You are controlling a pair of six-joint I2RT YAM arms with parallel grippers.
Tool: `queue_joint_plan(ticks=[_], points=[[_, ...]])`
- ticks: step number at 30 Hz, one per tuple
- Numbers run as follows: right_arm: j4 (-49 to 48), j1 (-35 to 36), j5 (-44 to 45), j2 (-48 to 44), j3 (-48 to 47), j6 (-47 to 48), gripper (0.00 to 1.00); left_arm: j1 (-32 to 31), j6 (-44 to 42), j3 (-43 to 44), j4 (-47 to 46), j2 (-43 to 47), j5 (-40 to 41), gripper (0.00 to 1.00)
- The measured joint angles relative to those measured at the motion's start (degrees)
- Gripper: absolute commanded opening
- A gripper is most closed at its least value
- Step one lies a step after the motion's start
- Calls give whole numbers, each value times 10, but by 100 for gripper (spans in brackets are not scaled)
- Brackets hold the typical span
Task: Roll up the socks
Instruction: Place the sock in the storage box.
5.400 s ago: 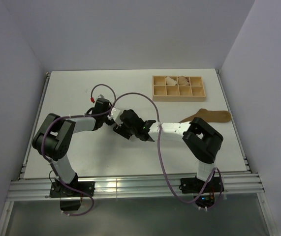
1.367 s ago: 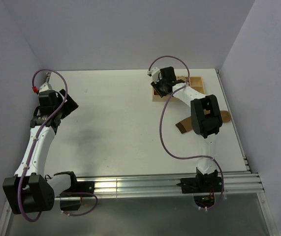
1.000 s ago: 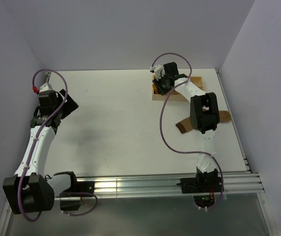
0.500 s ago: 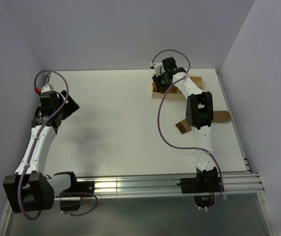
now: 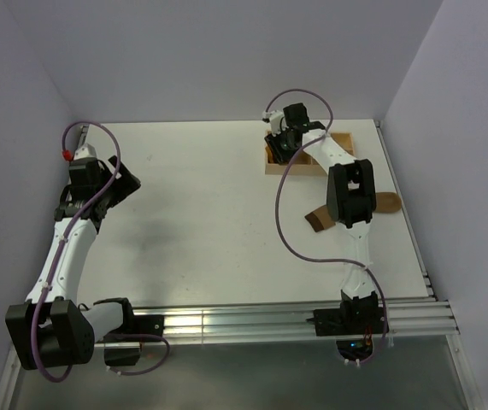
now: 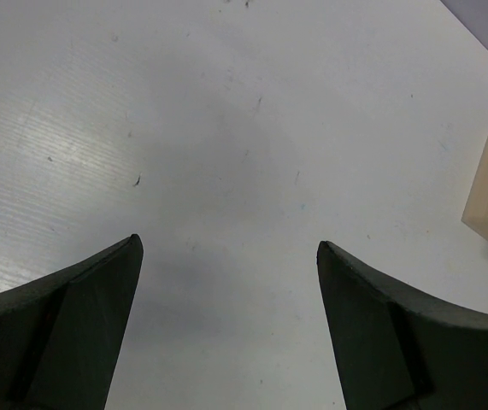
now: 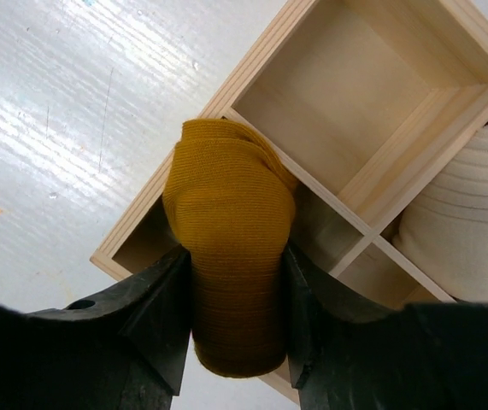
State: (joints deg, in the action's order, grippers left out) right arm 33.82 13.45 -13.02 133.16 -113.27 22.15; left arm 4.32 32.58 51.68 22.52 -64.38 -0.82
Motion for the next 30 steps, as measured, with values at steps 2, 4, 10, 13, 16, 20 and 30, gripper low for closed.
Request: queue_joint_plan(ticks=[2,4,10,13,16,20,30], points=[[-2,0,-1,-9,12,0,50,0,0,-2,-5,0,-7,88],[-2,0,-4,-10,12,0,51,0,-2,-4,-10,0,-16,88],[-18,2,-17,-24,39,0,52,-3,6,-25,-43,0,-76,87],[-36,3,-17,-38,66,0,52,-17,13,-25,-54,0,-94,87],[-47,4,-12,-46,80,-1,52,-28,19,-25,-61,0,-102,87],[-48,5,-5,-52,85,-2,52,-47,32,-25,-72,-2,-103,86],[-30,8,10,-62,83,-2,55,-87,46,-25,-81,-26,-97,85]])
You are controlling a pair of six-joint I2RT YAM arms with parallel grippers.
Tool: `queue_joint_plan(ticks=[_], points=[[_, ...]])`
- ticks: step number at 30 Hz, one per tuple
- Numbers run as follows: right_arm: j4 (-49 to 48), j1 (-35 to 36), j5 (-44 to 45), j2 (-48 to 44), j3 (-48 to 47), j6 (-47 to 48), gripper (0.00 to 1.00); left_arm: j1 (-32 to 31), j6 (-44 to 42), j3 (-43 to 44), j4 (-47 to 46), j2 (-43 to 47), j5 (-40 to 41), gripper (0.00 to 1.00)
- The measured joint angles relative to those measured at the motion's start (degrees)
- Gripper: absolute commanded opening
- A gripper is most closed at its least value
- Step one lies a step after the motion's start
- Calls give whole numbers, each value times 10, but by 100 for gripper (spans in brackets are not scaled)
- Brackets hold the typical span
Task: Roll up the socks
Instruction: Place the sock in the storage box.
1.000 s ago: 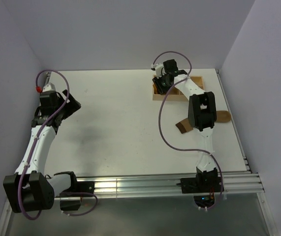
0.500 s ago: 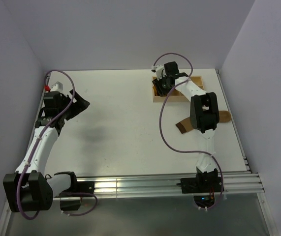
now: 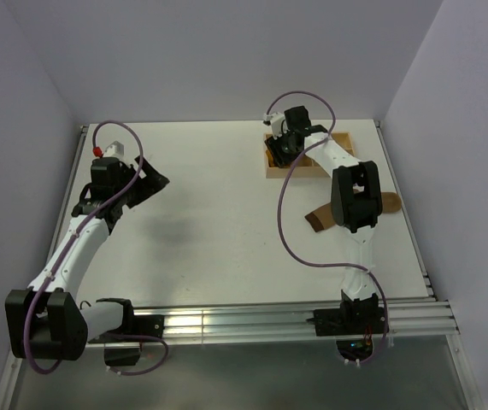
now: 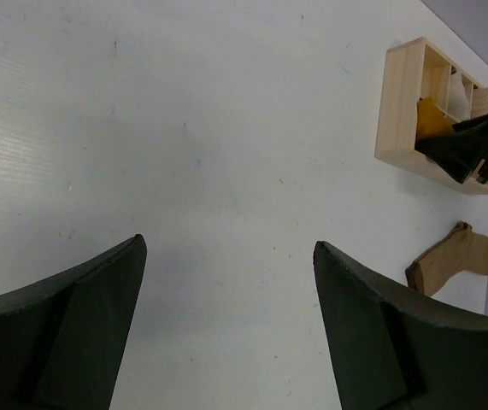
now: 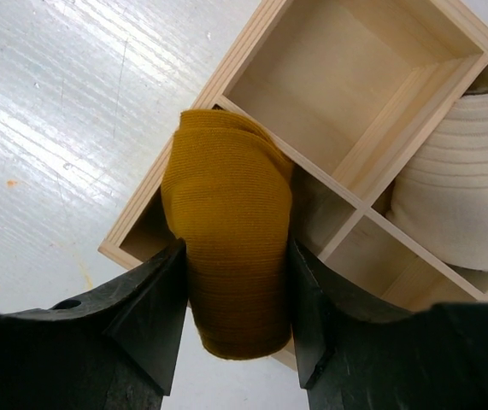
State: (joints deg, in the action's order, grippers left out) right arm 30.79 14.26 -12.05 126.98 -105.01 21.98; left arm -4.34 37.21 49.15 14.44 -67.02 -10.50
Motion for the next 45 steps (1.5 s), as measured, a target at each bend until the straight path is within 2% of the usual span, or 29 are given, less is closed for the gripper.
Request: queue_joint_plan(ticks=[15,17,22,25,26,29,35,45], points=[[32,3,20,-9,-17,0,58,-2,-1,0,0,0,7,84],[32,4,22,-14,-19,-1,66,-2,-1,0,0,0,9,85],[34,4,27,-31,-19,-3,65,-3,-1,0,0,0,9,85],[35,4,30,-38,-24,-5,57,-2,-1,0,0,0,9,85],[35,4,31,-38,-27,-5,49,-2,-1,0,0,0,9,85],[35,5,33,-38,-29,-9,45,-2,-2,0,0,0,10,85],[36,5,34,-38,-29,-13,32,-3,-2,0,0,0,13,85],[38,5,34,-38,-19,-18,29,-2,-2,0,0,0,13,84]])
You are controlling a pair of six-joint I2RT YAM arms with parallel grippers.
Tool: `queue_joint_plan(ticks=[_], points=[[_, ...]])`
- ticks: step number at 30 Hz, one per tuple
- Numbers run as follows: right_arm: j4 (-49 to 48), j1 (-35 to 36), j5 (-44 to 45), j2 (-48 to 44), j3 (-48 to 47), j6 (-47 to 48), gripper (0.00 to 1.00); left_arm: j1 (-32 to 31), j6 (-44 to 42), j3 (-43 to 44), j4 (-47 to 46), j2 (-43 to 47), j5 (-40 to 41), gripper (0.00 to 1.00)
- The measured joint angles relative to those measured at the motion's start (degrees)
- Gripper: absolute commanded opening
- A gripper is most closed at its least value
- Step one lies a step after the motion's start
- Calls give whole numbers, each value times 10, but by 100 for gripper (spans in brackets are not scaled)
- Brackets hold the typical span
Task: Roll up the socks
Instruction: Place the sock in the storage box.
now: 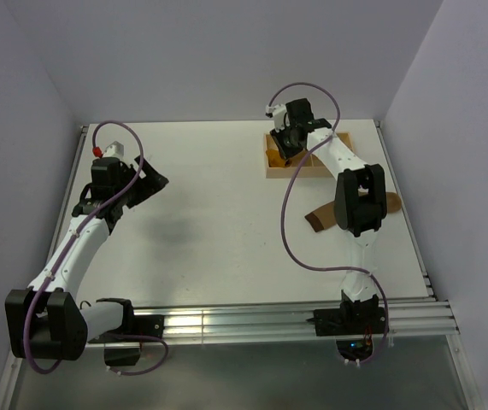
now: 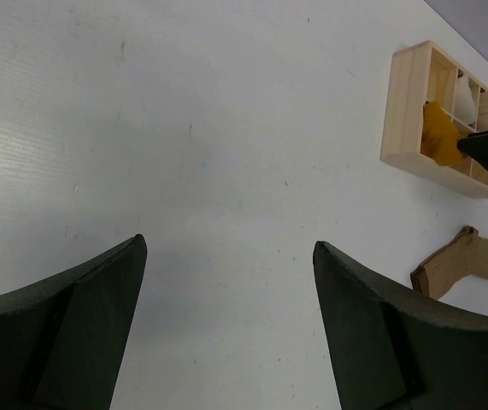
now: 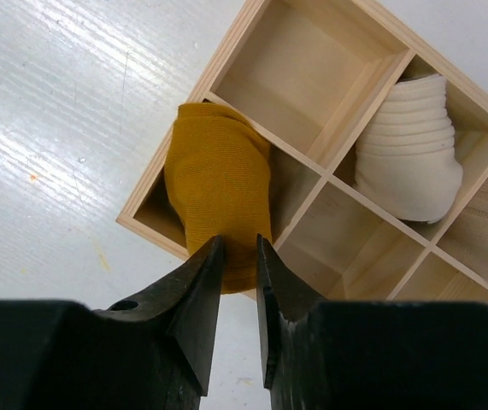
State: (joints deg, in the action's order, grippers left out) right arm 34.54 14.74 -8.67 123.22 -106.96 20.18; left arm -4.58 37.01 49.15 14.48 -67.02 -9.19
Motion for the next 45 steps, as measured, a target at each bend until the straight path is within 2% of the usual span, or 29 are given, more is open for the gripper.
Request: queue_joint_plan(ticks=[6,18,24,28,36,45], points=[[-3,0,-2,0,7,-11,28,0,0,0,0,0,0,84],[-11,0,-5,1,18,-39,16,0,0,0,0,0,0,84],[-11,0,-5,18,15,-50,15,0,0,0,0,0,0,84],[-10,-3,-5,37,8,-59,15,0,0,0,0,0,0,84],[28,-5,-3,71,-34,-78,23,0,0,0,0,0,0,84],[11,-5,-5,51,-10,-88,28,0,0,0,0,1,0,84]])
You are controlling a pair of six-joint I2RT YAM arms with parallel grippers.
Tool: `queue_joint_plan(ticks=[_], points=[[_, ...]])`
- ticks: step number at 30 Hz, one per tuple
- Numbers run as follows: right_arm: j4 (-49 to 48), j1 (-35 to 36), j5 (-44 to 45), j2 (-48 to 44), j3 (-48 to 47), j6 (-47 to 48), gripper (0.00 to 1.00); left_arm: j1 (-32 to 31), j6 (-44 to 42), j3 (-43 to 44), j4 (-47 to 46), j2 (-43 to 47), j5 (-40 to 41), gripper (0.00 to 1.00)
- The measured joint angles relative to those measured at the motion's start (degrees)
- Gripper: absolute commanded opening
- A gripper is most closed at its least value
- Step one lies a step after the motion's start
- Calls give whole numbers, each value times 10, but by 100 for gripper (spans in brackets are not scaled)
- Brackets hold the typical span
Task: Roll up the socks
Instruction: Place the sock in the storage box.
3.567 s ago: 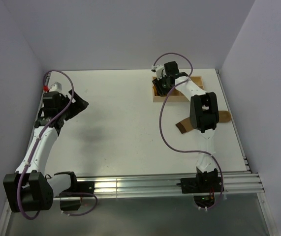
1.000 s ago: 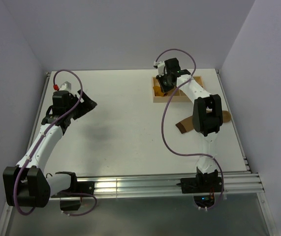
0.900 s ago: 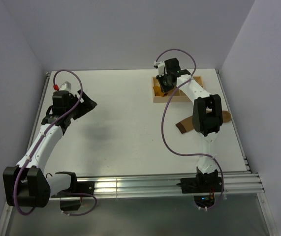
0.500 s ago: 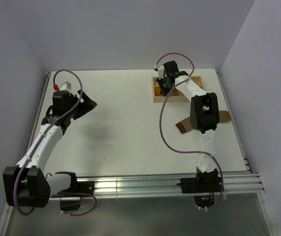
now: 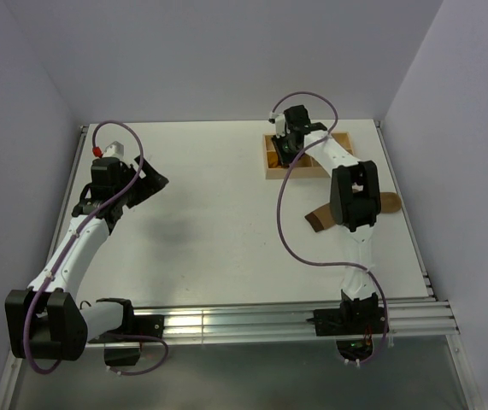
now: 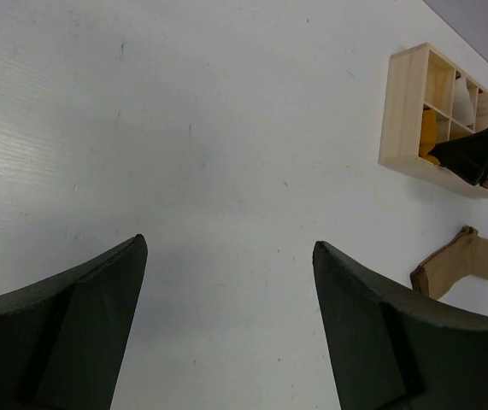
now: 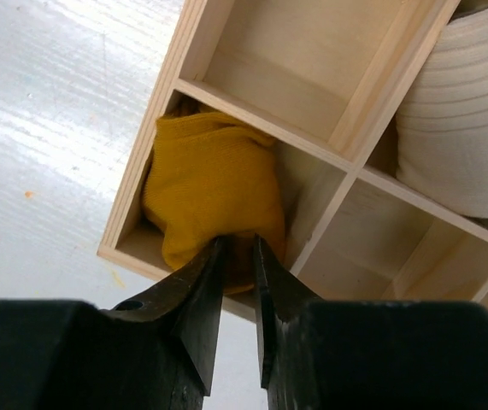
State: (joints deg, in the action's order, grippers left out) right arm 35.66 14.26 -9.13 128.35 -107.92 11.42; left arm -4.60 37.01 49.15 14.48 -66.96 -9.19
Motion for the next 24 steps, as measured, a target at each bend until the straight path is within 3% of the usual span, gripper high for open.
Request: queue_joint_plan(ticks=[16,24], points=[[0,19,-24,-31,-18,-8,30,0,0,0,0,1,0,84],[-3,20,-19,29,-80,-18,30,0,0,0,0,1,0,84]])
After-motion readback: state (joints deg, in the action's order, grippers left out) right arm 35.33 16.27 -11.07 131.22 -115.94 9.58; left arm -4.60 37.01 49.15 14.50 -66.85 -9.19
